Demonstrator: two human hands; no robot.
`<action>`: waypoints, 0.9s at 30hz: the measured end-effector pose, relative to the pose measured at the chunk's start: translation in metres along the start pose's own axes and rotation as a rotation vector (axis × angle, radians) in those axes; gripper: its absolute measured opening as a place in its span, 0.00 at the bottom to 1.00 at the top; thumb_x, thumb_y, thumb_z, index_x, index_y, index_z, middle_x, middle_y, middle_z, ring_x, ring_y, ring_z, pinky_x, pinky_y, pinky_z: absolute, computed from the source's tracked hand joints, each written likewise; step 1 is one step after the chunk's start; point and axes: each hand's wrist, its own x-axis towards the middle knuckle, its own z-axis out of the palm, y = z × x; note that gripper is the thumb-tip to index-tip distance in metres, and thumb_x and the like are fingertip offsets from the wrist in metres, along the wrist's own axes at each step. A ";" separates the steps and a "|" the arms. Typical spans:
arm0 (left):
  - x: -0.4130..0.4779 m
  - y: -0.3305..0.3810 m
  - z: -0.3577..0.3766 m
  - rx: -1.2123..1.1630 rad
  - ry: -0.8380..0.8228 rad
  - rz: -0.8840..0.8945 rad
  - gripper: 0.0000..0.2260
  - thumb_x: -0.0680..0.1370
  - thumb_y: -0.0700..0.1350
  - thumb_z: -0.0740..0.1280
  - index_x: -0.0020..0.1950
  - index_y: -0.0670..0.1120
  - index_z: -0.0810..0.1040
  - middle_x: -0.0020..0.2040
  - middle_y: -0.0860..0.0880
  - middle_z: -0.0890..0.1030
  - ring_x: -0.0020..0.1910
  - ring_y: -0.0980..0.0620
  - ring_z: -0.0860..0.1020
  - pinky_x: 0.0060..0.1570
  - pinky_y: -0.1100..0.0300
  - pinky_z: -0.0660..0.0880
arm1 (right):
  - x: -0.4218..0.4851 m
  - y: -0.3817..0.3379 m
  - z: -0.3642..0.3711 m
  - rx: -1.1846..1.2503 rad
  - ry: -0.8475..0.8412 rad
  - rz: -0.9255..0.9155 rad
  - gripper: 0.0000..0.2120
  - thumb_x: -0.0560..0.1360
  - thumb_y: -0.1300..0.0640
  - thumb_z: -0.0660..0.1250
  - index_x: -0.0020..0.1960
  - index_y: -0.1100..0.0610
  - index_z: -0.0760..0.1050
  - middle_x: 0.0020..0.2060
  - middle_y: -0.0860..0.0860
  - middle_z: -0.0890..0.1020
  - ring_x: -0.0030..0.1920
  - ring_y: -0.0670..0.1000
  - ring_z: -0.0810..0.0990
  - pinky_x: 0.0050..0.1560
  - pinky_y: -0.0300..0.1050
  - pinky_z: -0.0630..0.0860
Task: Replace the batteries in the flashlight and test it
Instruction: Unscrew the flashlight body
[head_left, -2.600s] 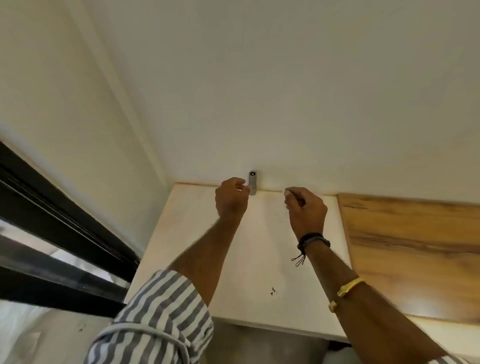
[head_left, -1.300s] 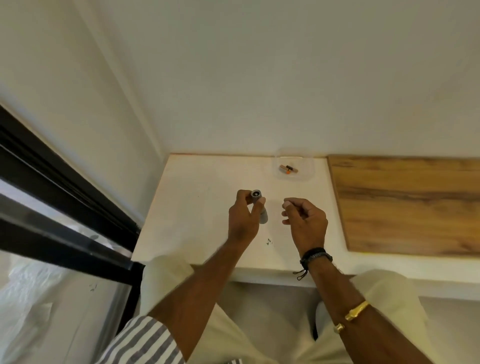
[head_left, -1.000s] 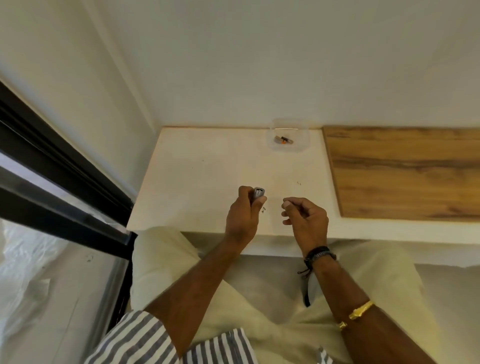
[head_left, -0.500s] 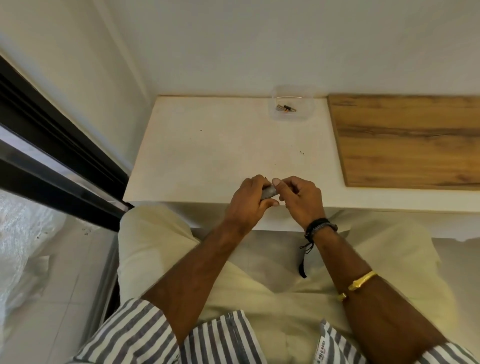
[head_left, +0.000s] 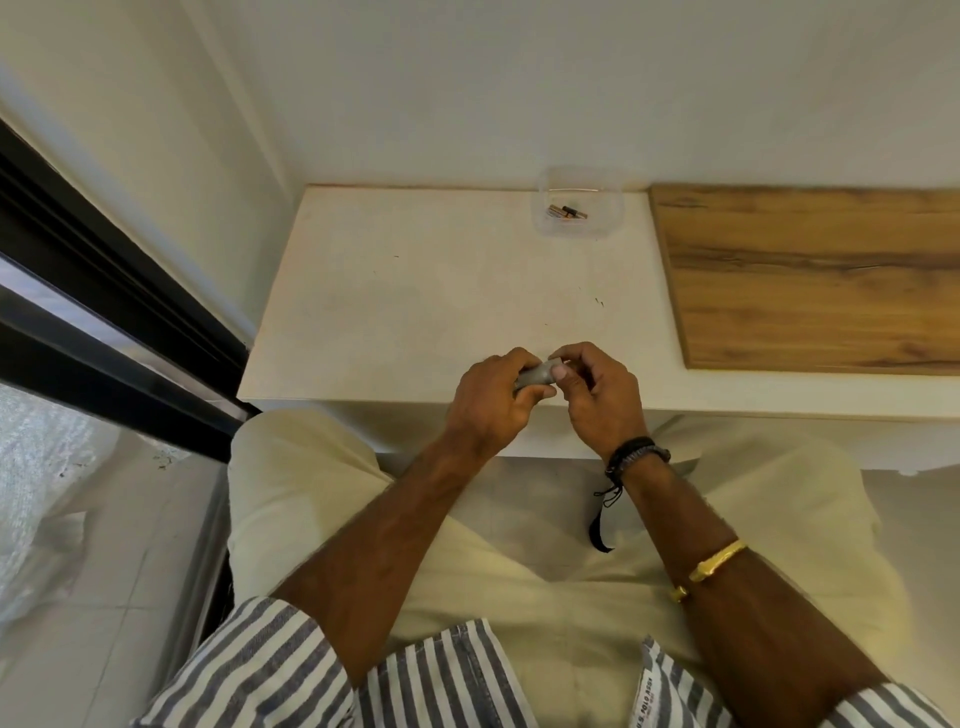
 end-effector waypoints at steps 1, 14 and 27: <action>0.001 -0.001 -0.001 -0.004 0.002 -0.001 0.14 0.77 0.52 0.71 0.57 0.45 0.79 0.48 0.48 0.84 0.44 0.49 0.80 0.46 0.50 0.78 | 0.000 -0.001 -0.001 0.022 -0.020 -0.006 0.08 0.81 0.59 0.68 0.57 0.60 0.81 0.45 0.50 0.84 0.44 0.49 0.82 0.46 0.38 0.78; 0.002 -0.011 -0.006 0.070 -0.042 0.040 0.14 0.78 0.52 0.71 0.58 0.45 0.79 0.51 0.49 0.83 0.48 0.50 0.77 0.48 0.53 0.76 | 0.003 0.001 -0.008 0.040 -0.107 0.066 0.07 0.80 0.57 0.70 0.56 0.56 0.82 0.45 0.48 0.85 0.45 0.46 0.82 0.47 0.45 0.81; 0.001 -0.014 -0.005 0.087 -0.064 0.020 0.14 0.77 0.53 0.71 0.59 0.47 0.77 0.51 0.50 0.82 0.48 0.51 0.76 0.49 0.52 0.76 | 0.003 0.003 -0.007 0.080 -0.079 0.113 0.09 0.80 0.51 0.70 0.53 0.56 0.83 0.40 0.48 0.85 0.40 0.47 0.83 0.41 0.36 0.77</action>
